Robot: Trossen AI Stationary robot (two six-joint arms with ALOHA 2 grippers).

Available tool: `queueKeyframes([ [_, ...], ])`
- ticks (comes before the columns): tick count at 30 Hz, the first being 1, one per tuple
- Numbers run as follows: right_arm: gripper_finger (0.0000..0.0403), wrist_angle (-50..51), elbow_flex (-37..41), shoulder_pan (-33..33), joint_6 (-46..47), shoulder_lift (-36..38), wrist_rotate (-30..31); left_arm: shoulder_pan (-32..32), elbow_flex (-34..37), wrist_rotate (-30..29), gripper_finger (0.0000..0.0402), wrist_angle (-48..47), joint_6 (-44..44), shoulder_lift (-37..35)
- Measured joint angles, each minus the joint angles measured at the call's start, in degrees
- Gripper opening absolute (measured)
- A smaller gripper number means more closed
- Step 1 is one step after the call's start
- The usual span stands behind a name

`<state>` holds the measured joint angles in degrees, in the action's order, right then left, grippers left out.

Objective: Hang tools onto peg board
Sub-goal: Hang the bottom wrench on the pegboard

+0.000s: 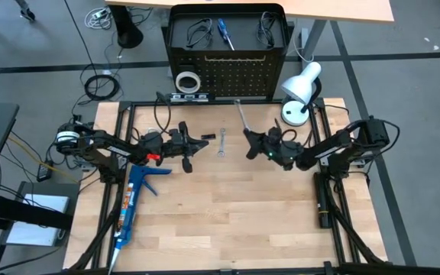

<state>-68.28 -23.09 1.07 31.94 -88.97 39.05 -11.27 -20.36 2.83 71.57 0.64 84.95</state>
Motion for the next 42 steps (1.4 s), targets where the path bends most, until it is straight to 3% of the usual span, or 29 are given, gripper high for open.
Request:
queueKeyframes([
  [4,0.0025,-5.4,-1.1,-1.4,-7.5,0.0,-3.6,0.0,-0.2,0.0,0.0001,0.8,0.1,0.0],
  [10,0.0021,-12.8,-0.3,-1.1,-8.0,0.0,-7.9,0.2,-0.9,4.7,0.0001,7.7,0.4,1.9],
  [17,0.0021,-13.6,-5.6,-3.7,-7.8,-1.1,-8.1,0.8,-1.0,1.9,0.0001,12.5,0.4,5.7],
  [23,0.0022,-13.6,-14.0,-6.1,-11.9,-6.6,-6.3,0.8,-1.0,1.8,0.0001,13.1,0.4,5.6],
  [29,0.0020,-13.5,-15.9,-2.8,-2.7,-10.5,-4.8,0.8,-1.0,1.8,0.0001,13.0,1.1,5.6],
  [37,0.0020,-13.2,-8.9,4.6,14.5,-13.2,-5.2,0.8,-1.0,1.8,0.0001,12.8,1.2,5.6],
  [42,0.0023,-15.9,-4.1,8.1,16.4,-13.2,-5.6,0.8,-1.0,1.8,0.0001,12.4,1.2,5.6],
])
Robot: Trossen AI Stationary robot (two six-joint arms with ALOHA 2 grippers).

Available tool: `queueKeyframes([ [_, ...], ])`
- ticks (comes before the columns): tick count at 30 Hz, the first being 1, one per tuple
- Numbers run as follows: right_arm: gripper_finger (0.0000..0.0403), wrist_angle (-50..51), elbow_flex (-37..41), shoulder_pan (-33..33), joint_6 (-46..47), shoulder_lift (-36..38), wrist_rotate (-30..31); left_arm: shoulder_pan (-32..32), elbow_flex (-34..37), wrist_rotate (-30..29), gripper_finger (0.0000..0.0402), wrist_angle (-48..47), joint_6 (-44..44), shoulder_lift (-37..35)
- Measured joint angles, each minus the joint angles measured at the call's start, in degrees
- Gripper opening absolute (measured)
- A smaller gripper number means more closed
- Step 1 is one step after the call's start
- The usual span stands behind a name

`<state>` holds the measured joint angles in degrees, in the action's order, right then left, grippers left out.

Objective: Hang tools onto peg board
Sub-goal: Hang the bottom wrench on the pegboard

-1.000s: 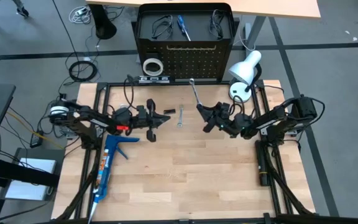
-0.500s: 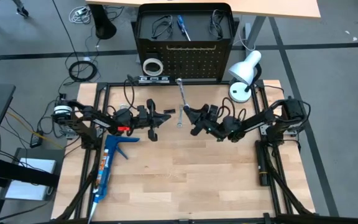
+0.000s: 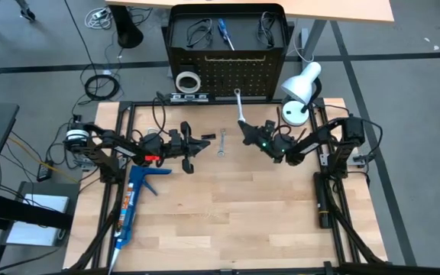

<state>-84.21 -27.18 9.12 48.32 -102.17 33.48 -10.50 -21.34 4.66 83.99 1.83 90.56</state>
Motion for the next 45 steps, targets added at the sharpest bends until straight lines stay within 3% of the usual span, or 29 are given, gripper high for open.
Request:
queueKeyframes([
  [8,0.0021,2.1,4.4,4.7,2.7,0.1,-2.9,0.0,0.0,-0.1,0.0001,-0.1,0.0,0.0],
  [17,0.0020,2.5,4.8,7.5,-0.7,-0.5,-4.7,0.0,0.0,-0.1,0.0001,-0.1,0.0,0.0],
  [22,0.0021,1.0,4.8,10.2,-0.3,-4.7,-6.1,0.0,0.0,-0.1,0.0001,-0.1,0.0,0.0],
  [25,0.0020,-5.8,4.7,11.6,-0.6,-8.3,-7.6,0.0,0.0,-0.1,0.0001,-0.1,0.0,0.0],
  [32,0.0026,-5.2,1.6,13.4,-0.6,-12.2,-11.8,0.0,0.0,-0.1,0.0001,-0.2,-0.1,0.0],
  [45,0.0024,-5.2,1.8,15.6,-1.6,-11.3,-10.6,0.0,0.0,-0.1,0.0001,-1.2,-1.4,0.0],
])
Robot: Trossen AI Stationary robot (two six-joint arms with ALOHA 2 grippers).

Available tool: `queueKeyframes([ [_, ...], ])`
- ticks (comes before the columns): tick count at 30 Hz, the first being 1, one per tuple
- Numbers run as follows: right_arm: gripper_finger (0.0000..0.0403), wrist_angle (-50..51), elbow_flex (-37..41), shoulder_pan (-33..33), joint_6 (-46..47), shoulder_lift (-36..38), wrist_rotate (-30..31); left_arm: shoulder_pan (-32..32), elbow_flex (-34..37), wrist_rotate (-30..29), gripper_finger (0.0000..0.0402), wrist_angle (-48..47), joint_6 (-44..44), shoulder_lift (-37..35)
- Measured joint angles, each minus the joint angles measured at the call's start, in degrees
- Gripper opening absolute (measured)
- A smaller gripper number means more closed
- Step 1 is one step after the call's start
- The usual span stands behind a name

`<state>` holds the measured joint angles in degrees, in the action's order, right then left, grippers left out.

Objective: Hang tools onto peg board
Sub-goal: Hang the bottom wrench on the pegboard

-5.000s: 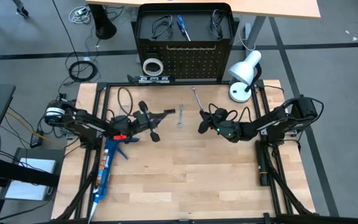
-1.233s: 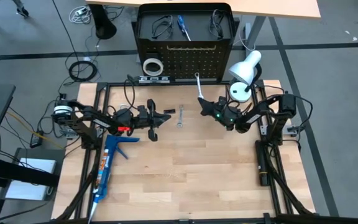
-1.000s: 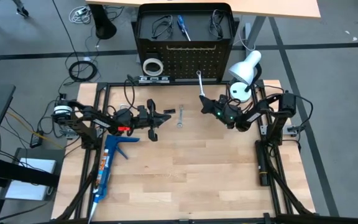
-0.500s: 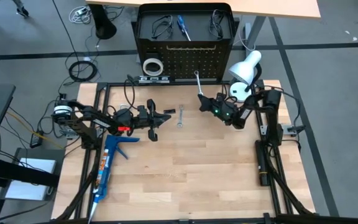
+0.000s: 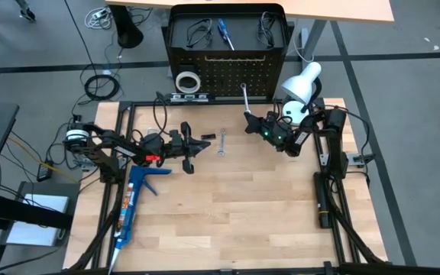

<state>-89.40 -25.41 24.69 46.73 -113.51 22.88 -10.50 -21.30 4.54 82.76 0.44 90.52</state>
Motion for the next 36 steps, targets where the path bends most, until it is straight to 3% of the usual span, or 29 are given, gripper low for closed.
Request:
queueKeyframes([
  [9,0.0028,1.0,0.0,2.3,3.4,0.0,-3.7,0.0,0.0,0.0,0.0001,0.0,0.2,0.0],
  [26,0.0026,3.4,0.0,2.1,13.1,0.0,-1.5,0.0,0.0,0.0,0.0001,-0.1,0.2,0.0],
  [36,0.0088,5.7,0.0,1.7,16.3,0.1,-1.5,0.0,0.0,0.0,0.0001,0.0,0.3,0.0],
])
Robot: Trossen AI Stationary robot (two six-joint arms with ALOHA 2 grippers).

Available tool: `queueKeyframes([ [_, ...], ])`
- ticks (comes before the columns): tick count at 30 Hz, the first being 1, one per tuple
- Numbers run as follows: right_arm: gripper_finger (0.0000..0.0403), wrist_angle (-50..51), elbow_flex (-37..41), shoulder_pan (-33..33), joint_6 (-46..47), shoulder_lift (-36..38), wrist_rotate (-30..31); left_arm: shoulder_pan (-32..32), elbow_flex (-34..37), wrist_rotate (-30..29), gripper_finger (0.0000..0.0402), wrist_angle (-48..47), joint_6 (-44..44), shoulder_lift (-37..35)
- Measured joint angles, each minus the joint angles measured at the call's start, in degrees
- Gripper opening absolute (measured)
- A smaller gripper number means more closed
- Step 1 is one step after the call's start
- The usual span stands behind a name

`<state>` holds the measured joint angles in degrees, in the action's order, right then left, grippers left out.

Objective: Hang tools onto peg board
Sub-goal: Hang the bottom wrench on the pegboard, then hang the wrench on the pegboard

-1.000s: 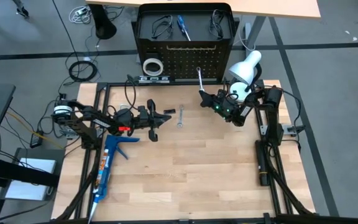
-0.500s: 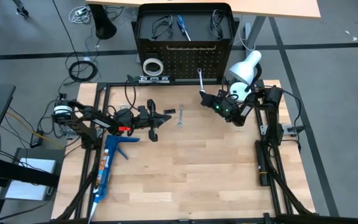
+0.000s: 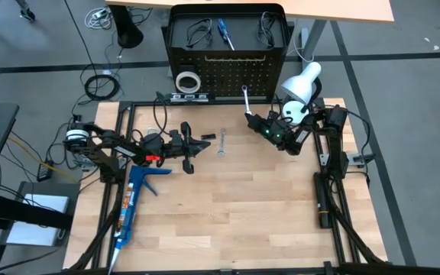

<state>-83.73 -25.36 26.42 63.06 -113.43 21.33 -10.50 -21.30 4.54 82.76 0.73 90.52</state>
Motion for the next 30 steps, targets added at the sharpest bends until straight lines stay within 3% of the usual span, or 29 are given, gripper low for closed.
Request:
queueKeyframes([
  [11,0.0187,-1.9,4.9,-2.6,1.5,0.2,1.0,-0.3,0.0,0.0,0.0001,-1.7,-0.5,0.0],
  [19,0.0223,-5.0,7.9,-10.2,-2.6,1.8,2.9,-0.4,0.0,0.0,0.0001,-3.4,-0.6,0.0],
  [23,0.0220,-5.3,7.8,-14.7,-7.2,2.8,3.3,-1.5,-0.6,1.0,0.0001,-9.3,-0.5,0.0],
  [30,0.0215,-2.3,5.5,-20.4,-18.4,2.9,4.6,-2.6,-8.4,1.9,0.0001,-33.4,-1.9,0.0],
])
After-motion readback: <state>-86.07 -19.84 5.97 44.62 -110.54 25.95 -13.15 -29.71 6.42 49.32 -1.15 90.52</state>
